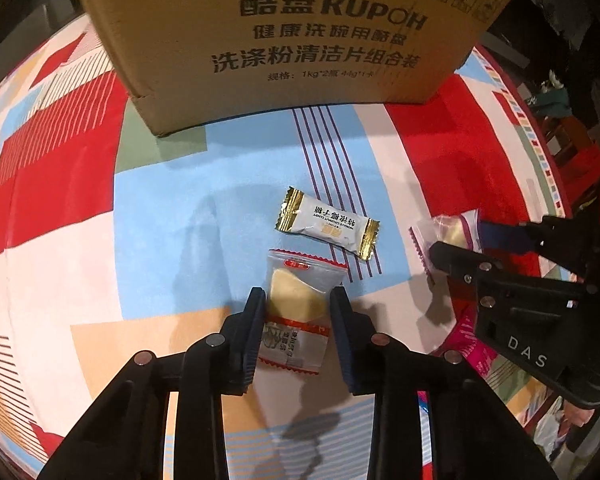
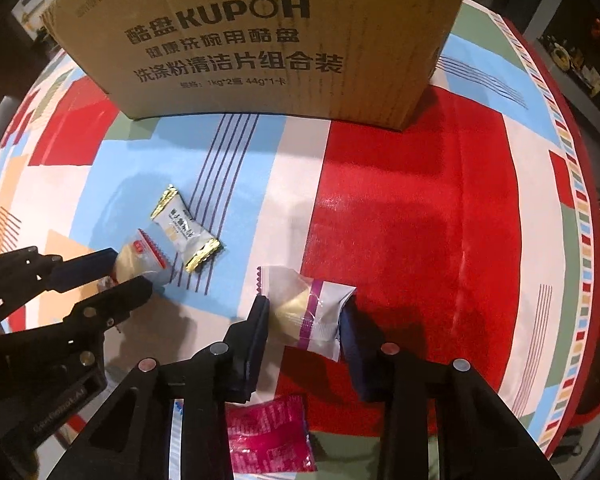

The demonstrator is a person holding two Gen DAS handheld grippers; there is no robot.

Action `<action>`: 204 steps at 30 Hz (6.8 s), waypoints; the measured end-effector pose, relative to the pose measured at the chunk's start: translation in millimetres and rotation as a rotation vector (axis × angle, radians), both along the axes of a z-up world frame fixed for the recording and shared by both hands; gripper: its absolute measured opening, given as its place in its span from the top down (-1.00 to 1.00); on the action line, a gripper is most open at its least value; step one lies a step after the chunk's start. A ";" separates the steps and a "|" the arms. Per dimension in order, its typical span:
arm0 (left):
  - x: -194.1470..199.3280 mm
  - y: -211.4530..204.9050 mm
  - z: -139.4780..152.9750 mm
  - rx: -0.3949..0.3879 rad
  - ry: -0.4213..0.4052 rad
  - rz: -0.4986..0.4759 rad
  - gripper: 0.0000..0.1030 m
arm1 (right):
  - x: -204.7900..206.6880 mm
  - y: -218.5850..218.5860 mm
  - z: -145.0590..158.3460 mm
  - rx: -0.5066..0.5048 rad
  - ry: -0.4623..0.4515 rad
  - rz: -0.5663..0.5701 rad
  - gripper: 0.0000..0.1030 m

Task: Organize snacks
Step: 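Grasp the clear cake packet with the left gripper while the right grasps the white-purple packet, then carry both packets into the box and open both grippers, then move both grippers to the pink candy bag and gold-white bar, right grasping the pink bag, then grasp the gold-white bar with the left gripper while the right holds the pink bag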

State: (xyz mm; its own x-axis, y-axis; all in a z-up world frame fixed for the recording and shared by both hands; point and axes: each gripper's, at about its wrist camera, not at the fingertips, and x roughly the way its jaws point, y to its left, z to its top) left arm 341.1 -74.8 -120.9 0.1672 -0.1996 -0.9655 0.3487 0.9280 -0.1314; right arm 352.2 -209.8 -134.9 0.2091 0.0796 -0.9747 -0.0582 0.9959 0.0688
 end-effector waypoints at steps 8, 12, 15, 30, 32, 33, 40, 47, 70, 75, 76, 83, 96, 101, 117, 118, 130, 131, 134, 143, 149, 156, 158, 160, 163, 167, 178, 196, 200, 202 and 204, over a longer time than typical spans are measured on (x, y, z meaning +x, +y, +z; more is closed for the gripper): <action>-5.5 4.1 17.7 -0.033 -0.027 0.025 0.37 | -9.8 -2.0 17.7 0.034 -0.023 -0.007 0.30; -8.4 1.9 30.4 -0.047 -0.054 0.027 0.37 | -12.0 -2.2 34.2 0.041 -0.057 -0.003 0.30; -12.1 9.2 44.3 -0.056 -0.084 0.032 0.37 | -19.1 -7.2 47.3 0.050 -0.091 -0.003 0.30; -13.4 16.2 115.6 -0.132 -0.250 0.058 0.37 | -24.5 -11.9 111.2 0.078 -0.277 -0.011 0.30; -14.9 15.0 123.7 -0.139 -0.269 0.056 0.38 | -24.3 -11.4 120.5 0.084 -0.304 -0.011 0.30; -15.1 14.9 128.1 -0.141 -0.278 0.055 0.38 | -24.2 -11.3 123.8 0.086 -0.314 -0.012 0.30; -12.0 12.5 154.1 -0.156 -0.332 0.046 0.38 | -20.6 -14.9 152.1 0.107 -0.386 -0.027 0.30; -4.6 9.9 178.4 -0.169 -0.387 0.038 0.38 | -14.2 -20.1 174.4 0.127 -0.440 -0.042 0.30; 56.6 1.1 198.5 -0.185 -0.493 0.030 0.37 | 34.7 -25.0 197.3 0.118 -0.556 -0.051 0.29; 78.6 -3.6 197.6 -0.198 -0.506 0.030 0.36 | 49.9 -28.4 195.9 0.119 -0.562 -0.066 0.28; 82.6 -4.6 197.5 -0.191 -0.513 0.033 0.33 | 53.5 -29.1 196.0 0.117 -0.566 -0.068 0.28; 86.1 -0.8 196.7 -0.140 -0.532 0.069 0.00 | 56.0 -30.2 199.7 0.060 -0.611 -0.085 -0.08; 18.5 11.7 185.8 -0.145 -0.553 0.054 -0.08 | 2.3 -23.5 184.3 0.093 -0.596 -0.055 -0.08; -12.1 15.7 179.1 -0.136 -0.573 0.040 -0.11 | -26.5 -20.3 176.6 0.093 -0.598 -0.037 -0.08; -95.4 24.7 129.5 -0.105 -0.531 0.054 -0.18 | -106.3 -9.9 124.9 0.104 -0.518 0.036 -0.24; -100.1 25.3 123.8 -0.102 -0.523 0.058 -0.19 | -108.8 -9.8 120.5 0.107 -0.508 0.040 -0.24; -123.1 28.5 64.7 -0.065 -0.381 0.082 -0.20 | -133.9 -4.4 45.6 0.165 -0.313 0.065 -0.36; -124.3 29.5 59.8 -0.068 -0.365 0.084 -0.20 | -133.8 -3.3 40.3 0.163 -0.298 0.070 -0.36; -128.8 30.5 44.8 -0.052 -0.327 0.087 -0.20 | -135.4 -0.8 25.6 0.156 -0.261 0.087 -0.36; -127.6 32.7 20.8 -0.033 -0.267 0.111 -0.20 | -126.3 1.7 -1.5 0.110 -0.212 0.091 -0.36; -123.6 32.5 12.5 -0.025 -0.246 0.121 -0.20 | -117.1 6.1 -7.9 0.080 -0.230 0.107 -0.36; -117.6 31.2 4.7 -0.018 -0.234 0.126 -0.20 | -113.9 7.6 -9.2 0.075 -0.256 0.107 -0.24; -115.6 30.5 2.4 -0.016 -0.234 0.123 -0.20 | -114.5 6.9 -9.3 0.078 -0.266 0.107 -0.21; -113.6 29.8 0.5 -0.018 -0.232 0.122 -0.20 | -115.8 5.3 -8.7 0.070 -0.285 0.096 -0.06; -111.2 28.2 -1.8 -0.026 -0.233 0.115 -0.20 | -115.8 0.8 -8.1 0.088 -0.296 0.074 0.01; -106.0 23.0 -0.9 -0.026 -0.257 0.088 -0.20 | -114.4 -7.2 -5.0 0.128 -0.304 0.032 0.07; -61.8 -3.2 3.8 -0.083 -0.311 0.012 -0.27 | -99.3 -19.6 21.4 0.094 -0.404 -0.032 0.07; -6.7 -51.3 -17.5 -0.040 -0.306 0.409 -0.10 | -76.4 -57.4 26.9 0.068 -0.490 -0.118 0.07; -1.9 -54.5 -19.1 0.005 -0.321 0.459 0.09 | -70.7 -61.9 24.1 0.087 -0.485 -0.131 0.07; -2.6 -51.1 -19.1 0.011 -0.325 0.468 0.38 | -67.4 -63.6 24.0 0.106 -0.483 -0.137 0.07; -4.1 -45.2 -19.2 -0.010 -0.322 0.476 0.53 | -67.0 -62.5 24.5 0.115 -0.486 -0.136 0.07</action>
